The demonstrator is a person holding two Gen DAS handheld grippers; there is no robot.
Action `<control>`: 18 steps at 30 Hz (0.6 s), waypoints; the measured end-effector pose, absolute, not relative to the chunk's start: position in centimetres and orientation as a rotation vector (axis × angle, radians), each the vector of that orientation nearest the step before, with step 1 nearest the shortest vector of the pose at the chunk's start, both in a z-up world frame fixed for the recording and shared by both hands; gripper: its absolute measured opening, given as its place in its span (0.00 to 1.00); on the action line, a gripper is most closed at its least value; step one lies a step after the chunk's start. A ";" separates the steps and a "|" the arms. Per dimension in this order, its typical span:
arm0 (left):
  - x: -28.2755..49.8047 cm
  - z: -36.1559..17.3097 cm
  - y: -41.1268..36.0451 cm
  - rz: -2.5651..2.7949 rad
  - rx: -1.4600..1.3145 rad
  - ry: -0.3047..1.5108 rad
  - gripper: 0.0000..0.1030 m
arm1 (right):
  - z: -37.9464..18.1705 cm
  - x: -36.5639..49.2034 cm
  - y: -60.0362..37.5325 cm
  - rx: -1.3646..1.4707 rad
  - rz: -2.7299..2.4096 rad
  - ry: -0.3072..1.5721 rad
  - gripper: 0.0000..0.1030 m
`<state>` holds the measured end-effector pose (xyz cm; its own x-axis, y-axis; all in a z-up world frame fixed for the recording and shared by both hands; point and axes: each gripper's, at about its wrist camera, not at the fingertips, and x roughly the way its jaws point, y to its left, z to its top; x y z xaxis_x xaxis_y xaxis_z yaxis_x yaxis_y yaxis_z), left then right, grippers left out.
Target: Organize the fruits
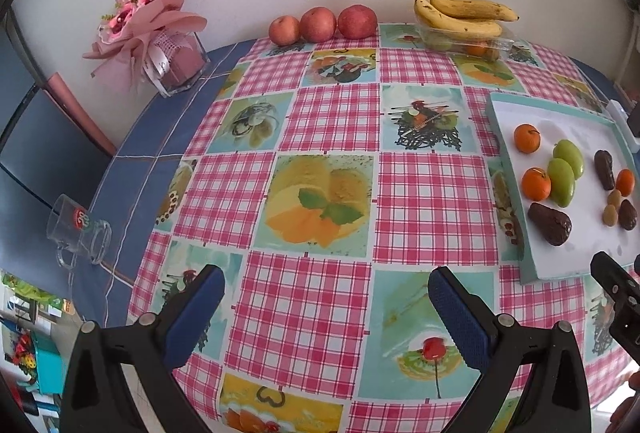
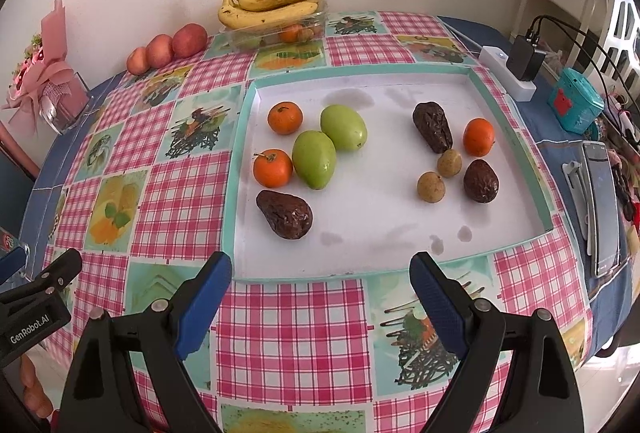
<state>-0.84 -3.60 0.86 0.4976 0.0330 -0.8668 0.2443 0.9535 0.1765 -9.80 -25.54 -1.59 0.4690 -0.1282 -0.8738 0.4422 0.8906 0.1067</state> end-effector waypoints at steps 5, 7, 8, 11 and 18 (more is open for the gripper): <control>-0.8 0.8 -3.6 -0.135 0.291 1.049 1.00 | -1.6 -9.8 -25.6 0.343 -0.356 1.029 0.88; -0.8 0.8 -3.6 -0.137 0.291 1.052 1.00 | -1.7 -9.8 -25.5 0.343 -0.356 1.031 0.88; -0.8 0.7 -3.6 -0.136 0.290 1.053 1.00 | -1.7 -9.8 -25.5 0.343 -0.356 1.033 0.88; -0.8 0.7 -3.6 -0.138 0.286 1.057 1.00 | -1.8 -9.7 -25.5 0.344 -0.357 1.035 0.88; -0.8 0.6 -3.6 -0.145 0.286 1.063 1.00 | -1.8 -9.7 -25.5 0.344 -0.358 1.036 0.88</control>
